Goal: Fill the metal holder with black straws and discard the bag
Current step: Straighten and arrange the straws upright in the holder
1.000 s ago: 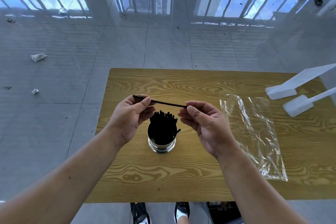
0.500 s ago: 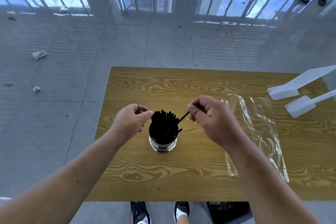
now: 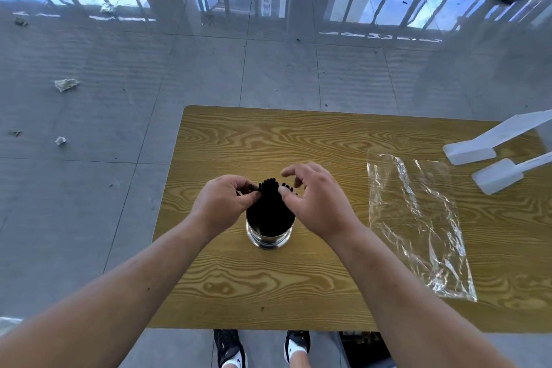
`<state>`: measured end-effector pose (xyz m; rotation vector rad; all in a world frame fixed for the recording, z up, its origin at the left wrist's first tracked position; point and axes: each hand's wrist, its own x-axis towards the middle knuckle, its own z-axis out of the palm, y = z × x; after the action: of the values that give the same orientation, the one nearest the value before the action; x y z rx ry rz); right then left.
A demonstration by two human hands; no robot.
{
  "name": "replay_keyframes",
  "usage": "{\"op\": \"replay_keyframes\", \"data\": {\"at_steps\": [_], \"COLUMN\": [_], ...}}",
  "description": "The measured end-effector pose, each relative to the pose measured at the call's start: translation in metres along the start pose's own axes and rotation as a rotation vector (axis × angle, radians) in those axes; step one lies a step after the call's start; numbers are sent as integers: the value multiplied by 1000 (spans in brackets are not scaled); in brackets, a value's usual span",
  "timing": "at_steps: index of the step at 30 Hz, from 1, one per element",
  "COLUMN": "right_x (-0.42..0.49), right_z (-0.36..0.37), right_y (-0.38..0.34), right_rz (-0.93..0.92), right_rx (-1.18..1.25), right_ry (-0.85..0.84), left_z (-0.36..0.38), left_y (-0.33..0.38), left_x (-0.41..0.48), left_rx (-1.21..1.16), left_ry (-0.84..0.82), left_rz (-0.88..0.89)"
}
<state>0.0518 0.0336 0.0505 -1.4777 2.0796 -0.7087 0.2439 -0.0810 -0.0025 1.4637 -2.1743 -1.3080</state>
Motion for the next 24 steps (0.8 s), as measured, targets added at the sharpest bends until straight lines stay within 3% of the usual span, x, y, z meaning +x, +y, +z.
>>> {"op": "replay_keyframes", "data": {"at_steps": [6,15,24], "right_x": [25,29,29], "right_z": [19,31,29], "right_y": [1,12,10], "right_rz": [105,193,142], "right_rx": [59,239,277], "right_ry": [-238,-118,-181], "left_z": [4,7,6], "left_y": [3,3,10], "left_x": [3,9,11], "left_rx": [-3,-155,-241], "left_ry": [6,-26,-10], "left_rz": [17,-16,-25]}}
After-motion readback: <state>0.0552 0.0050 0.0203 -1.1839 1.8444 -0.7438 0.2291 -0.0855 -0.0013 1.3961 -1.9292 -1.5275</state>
